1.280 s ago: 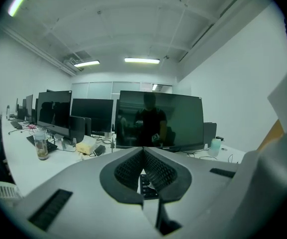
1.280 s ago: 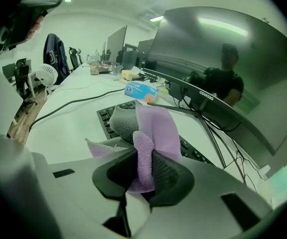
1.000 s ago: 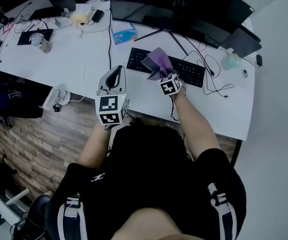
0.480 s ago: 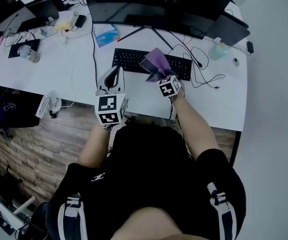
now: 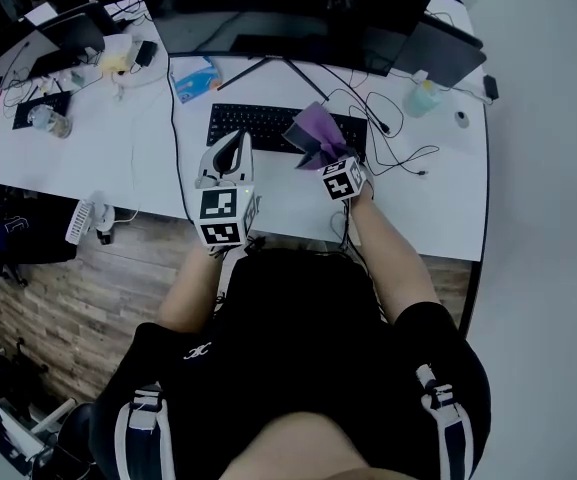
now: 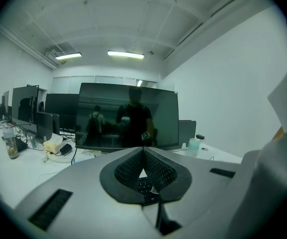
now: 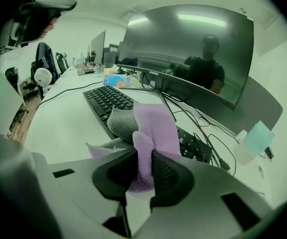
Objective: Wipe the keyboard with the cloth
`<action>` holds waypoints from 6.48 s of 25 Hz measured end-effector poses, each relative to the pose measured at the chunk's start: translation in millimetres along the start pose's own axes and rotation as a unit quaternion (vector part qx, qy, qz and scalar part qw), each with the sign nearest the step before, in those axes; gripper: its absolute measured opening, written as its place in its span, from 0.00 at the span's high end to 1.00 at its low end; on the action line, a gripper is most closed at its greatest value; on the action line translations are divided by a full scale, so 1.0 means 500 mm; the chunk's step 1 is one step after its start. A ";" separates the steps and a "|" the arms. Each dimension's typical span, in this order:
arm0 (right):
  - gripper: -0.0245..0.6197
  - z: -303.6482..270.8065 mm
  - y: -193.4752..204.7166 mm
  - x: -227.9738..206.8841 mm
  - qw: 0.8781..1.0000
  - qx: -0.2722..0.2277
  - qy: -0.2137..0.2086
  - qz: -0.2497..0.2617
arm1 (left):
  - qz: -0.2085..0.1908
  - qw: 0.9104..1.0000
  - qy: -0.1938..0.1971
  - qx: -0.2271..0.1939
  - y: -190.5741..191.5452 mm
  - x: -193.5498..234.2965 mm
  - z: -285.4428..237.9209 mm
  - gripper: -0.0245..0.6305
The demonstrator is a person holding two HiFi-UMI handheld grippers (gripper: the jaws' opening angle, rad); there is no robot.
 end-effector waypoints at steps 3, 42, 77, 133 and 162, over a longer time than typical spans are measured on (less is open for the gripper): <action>0.82 0.009 0.018 -0.025 1.000 0.000 0.002 -0.005 | -0.003 1.000 0.002 0.001 -0.004 -0.022 -0.013 0.94; 0.83 -0.068 -0.068 -0.140 0.998 0.004 -0.008 0.068 | -0.012 0.996 -0.091 0.018 -0.009 0.020 0.020 0.94; 0.83 -0.185 -0.285 0.137 0.986 -0.014 -0.090 0.136 | 0.025 0.982 -0.188 0.019 0.034 0.250 0.166 0.94; 0.83 -0.174 -0.303 0.265 0.986 -0.007 -0.116 0.117 | 0.038 0.987 -0.153 0.016 0.045 0.282 0.153 0.94; 0.83 -0.036 -0.029 -0.072 0.999 0.028 0.008 -0.036 | -0.005 1.000 0.004 0.015 0.008 0.019 -0.029 0.94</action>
Point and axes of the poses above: the fingertips, and each gripper's own axes: z backward along the fingers, x to its left, y out of its underside, the point moved 7 cm from there along z, backward along the fingers, and after that the axes turned 1 degree about y, right-handed, at the moved point
